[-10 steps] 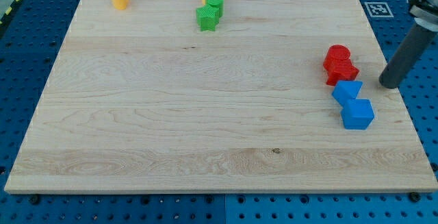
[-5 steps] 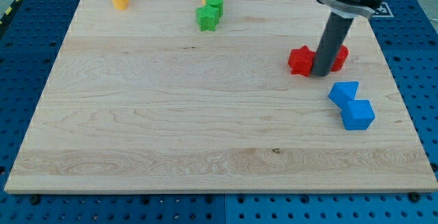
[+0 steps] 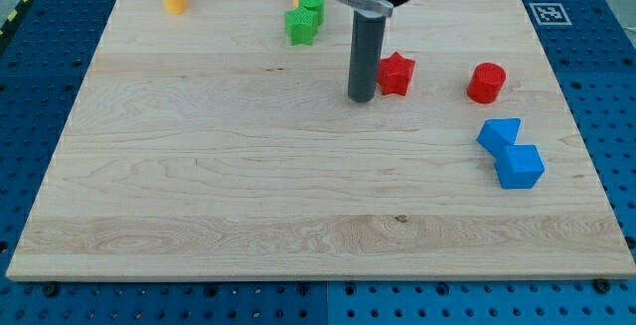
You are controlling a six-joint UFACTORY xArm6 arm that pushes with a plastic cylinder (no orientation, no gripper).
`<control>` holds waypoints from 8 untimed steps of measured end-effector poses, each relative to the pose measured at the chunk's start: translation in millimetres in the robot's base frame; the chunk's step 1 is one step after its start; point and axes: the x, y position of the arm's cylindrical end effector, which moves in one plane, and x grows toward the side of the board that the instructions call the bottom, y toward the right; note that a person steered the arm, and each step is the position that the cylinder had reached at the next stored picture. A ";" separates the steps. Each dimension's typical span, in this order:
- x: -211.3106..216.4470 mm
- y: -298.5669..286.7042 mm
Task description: Push the red star towards the top right
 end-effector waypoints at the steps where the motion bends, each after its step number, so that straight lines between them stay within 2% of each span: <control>1: -11.7 28.6; 5: -2.3 60.0; 7: -2.3 108.5; 8: -4.9 112.7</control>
